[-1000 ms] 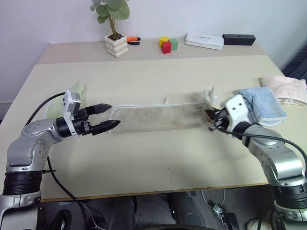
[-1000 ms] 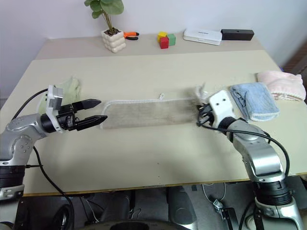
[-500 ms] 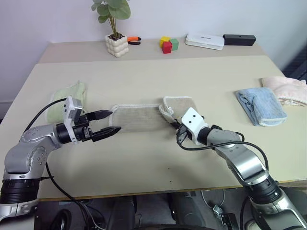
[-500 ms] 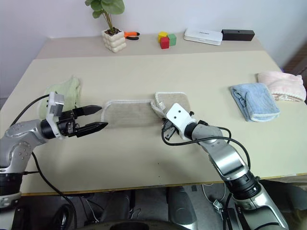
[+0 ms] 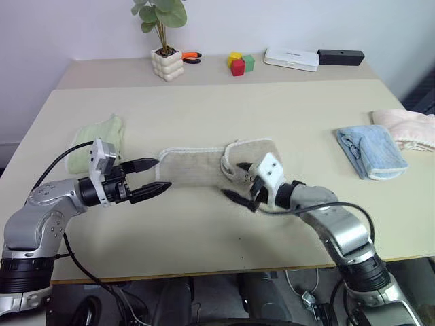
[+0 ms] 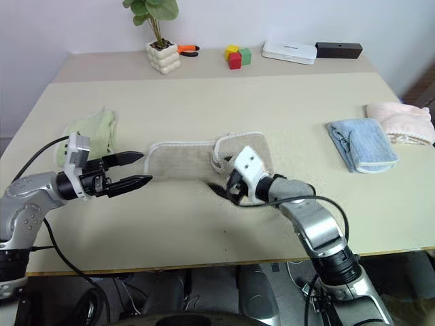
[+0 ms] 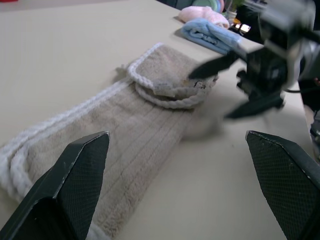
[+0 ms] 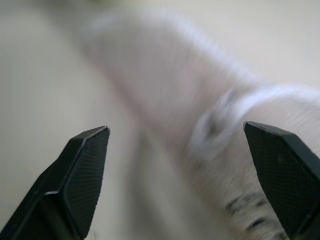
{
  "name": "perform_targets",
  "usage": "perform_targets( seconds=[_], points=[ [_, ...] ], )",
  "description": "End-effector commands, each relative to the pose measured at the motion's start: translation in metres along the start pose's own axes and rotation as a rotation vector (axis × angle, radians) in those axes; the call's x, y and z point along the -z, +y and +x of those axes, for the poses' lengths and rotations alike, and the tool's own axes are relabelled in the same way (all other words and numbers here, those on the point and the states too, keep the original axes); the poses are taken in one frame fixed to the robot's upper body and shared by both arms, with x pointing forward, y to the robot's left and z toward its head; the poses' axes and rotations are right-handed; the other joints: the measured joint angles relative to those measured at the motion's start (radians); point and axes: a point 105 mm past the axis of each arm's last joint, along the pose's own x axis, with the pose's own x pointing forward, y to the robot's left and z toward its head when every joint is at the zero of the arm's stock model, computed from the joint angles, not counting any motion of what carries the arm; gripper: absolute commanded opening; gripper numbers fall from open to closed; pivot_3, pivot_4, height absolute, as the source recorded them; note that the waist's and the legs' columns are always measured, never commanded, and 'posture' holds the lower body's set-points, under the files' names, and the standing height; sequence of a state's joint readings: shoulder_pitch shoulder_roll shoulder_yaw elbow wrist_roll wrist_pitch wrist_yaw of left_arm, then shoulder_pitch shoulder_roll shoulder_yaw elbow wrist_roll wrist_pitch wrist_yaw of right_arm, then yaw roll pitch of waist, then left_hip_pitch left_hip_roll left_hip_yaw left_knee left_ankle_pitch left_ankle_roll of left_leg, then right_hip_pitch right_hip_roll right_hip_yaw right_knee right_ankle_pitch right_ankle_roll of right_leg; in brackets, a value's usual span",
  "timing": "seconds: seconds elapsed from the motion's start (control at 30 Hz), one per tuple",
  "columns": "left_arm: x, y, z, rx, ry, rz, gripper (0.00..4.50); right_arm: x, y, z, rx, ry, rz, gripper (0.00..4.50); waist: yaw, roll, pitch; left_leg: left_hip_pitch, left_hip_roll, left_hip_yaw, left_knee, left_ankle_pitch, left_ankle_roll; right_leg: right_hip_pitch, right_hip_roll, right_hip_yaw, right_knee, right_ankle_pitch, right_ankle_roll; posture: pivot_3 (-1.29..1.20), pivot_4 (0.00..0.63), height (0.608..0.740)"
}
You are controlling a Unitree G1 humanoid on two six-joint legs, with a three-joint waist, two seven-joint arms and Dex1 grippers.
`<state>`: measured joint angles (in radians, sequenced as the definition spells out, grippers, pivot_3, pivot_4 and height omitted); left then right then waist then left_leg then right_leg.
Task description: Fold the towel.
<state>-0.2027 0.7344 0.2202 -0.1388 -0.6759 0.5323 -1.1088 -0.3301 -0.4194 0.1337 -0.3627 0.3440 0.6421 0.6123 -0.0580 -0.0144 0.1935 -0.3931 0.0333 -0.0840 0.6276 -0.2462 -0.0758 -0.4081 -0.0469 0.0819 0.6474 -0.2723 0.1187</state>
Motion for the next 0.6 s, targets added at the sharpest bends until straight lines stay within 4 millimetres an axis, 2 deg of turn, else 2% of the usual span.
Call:
perform_targets(
  seconds=[0.03,0.07,0.1,0.13,0.23,0.37,0.4,0.5,0.6],
  points=[
    [-0.009,-0.001,0.003,0.008,-0.027,0.050,4.50,-0.036,-0.021,-0.009,0.065,-0.145,0.078,4.48,0.001,0.000,0.000,0.000,0.000,0.000,0.000,0.000,0.000,0.000,0.000,0.000,0.000,0.000,0.000,0.00,0.150,0.740],
    [-0.009,-0.001,0.004,0.008,-0.030,0.054,4.50,-0.039,-0.029,-0.009,0.099,-0.162,0.112,4.48,0.001,0.000,0.000,0.000,0.000,0.000,0.000,0.000,0.000,0.000,0.000,0.000,0.000,0.000,0.000,0.00,0.150,0.740],
    [-0.008,-0.001,0.005,0.010,-0.032,0.054,4.50,-0.042,-0.037,-0.010,0.134,-0.187,0.139,3.96,0.001,0.000,0.000,0.000,0.000,0.000,0.000,0.000,0.000,0.000,0.000,0.000,0.000,0.000,0.001,0.00,0.150,0.740],
    [-0.009,-0.001,0.005,0.011,-0.033,0.056,4.50,-0.044,-0.042,-0.010,0.160,-0.200,0.152,3.67,0.002,0.000,0.000,0.000,0.000,0.000,0.000,0.000,0.000,0.000,0.000,0.000,0.000,0.000,0.001,0.00,0.150,0.740],
    [-0.009,0.000,0.008,0.012,-0.039,0.056,4.50,-0.034,-0.060,-0.006,0.277,-0.185,0.178,2.07,0.002,0.000,0.000,0.000,0.000,0.000,0.000,0.000,0.000,0.000,0.000,0.000,0.000,0.001,0.001,0.00,0.150,0.740],
    [-0.007,-0.002,0.010,0.018,-0.036,0.052,4.50,-0.022,-0.068,0.004,0.347,-0.190,0.196,0.06,0.000,0.000,0.000,0.000,0.000,0.000,-0.001,0.000,0.000,0.000,0.000,0.000,0.000,0.001,0.001,0.00,0.150,0.740],
    [-0.006,-0.003,0.011,0.021,-0.033,0.053,4.50,-0.019,-0.067,0.007,0.351,-0.195,0.204,0.02,-0.001,0.000,0.000,0.000,0.000,0.000,-0.001,0.000,0.000,0.000,0.000,0.000,0.000,0.001,0.001,0.00,0.150,0.740],
    [-0.005,-0.004,0.010,0.017,-0.033,0.048,4.50,0.012,-0.056,0.020,0.352,-0.129,0.177,0.02,-0.006,0.000,0.000,0.000,0.000,0.000,-0.001,0.000,0.000,0.000,0.000,0.000,0.000,0.001,0.001,0.00,0.150,0.740],
    [-0.001,-0.006,0.010,0.004,-0.028,0.031,4.50,0.045,-0.050,0.022,0.387,-0.034,0.121,0.02,-0.010,0.000,0.000,0.000,0.000,0.000,-0.001,0.000,0.000,0.000,0.000,0.000,0.000,0.001,0.001,0.00,0.150,0.740]
  ],
)
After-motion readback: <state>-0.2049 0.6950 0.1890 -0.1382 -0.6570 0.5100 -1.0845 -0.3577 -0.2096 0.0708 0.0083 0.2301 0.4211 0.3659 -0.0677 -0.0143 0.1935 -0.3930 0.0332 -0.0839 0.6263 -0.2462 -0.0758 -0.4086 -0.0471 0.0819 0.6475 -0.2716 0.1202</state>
